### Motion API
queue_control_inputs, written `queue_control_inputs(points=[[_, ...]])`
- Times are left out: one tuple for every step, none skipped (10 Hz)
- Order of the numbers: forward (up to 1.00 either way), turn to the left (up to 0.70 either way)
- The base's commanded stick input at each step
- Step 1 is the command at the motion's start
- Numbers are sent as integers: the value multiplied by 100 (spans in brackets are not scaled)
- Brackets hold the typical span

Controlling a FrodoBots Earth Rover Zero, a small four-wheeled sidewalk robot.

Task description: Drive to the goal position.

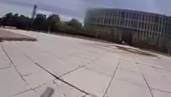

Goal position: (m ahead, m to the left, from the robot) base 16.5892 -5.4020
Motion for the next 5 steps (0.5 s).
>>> queue_control_inputs(points=[[50, 0], [50, 0], [50, 0], [50, 0], [50, 0]])
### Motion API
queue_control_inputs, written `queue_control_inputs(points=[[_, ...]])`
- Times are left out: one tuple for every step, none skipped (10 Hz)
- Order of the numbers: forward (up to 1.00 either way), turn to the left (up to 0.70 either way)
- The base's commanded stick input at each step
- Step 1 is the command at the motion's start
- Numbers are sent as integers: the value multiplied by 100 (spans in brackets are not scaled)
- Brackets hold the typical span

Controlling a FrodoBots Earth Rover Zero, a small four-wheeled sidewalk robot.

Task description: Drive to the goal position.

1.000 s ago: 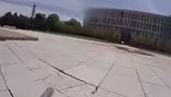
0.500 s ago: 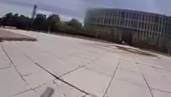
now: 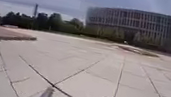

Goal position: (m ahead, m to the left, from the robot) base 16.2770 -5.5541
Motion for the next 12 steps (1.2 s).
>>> queue_control_inputs(points=[[50, 0], [50, 0], [50, 0], [50, 0], [50, 0], [50, 0], [50, 0], [50, 0], [50, 0], [50, 0], [50, 0], [50, 0]])
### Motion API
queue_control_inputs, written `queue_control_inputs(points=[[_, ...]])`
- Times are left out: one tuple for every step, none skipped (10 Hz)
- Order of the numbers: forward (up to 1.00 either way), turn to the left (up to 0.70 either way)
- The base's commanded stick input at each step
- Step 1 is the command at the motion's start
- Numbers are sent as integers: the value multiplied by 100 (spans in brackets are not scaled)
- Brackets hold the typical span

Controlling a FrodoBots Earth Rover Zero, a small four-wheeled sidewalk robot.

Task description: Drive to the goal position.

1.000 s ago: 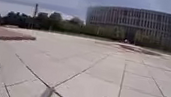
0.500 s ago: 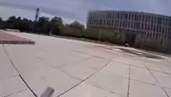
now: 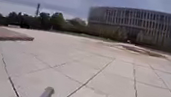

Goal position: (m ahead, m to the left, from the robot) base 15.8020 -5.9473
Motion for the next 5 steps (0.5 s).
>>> queue_control_inputs(points=[[50, 0], [50, 0], [50, 0], [50, 0], [50, 0]])
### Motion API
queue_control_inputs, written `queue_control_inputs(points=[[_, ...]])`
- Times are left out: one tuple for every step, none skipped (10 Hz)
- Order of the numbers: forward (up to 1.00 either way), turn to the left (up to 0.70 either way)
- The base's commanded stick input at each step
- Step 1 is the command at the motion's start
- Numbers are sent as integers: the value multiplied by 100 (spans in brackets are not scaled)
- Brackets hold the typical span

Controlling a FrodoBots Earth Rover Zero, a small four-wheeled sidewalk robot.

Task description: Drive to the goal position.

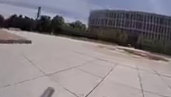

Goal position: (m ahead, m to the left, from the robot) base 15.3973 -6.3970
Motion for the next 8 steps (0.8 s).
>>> queue_control_inputs(points=[[50, 0], [50, 0], [50, 0], [50, 0], [50, 0], [50, 0], [50, 0], [50, 0]])
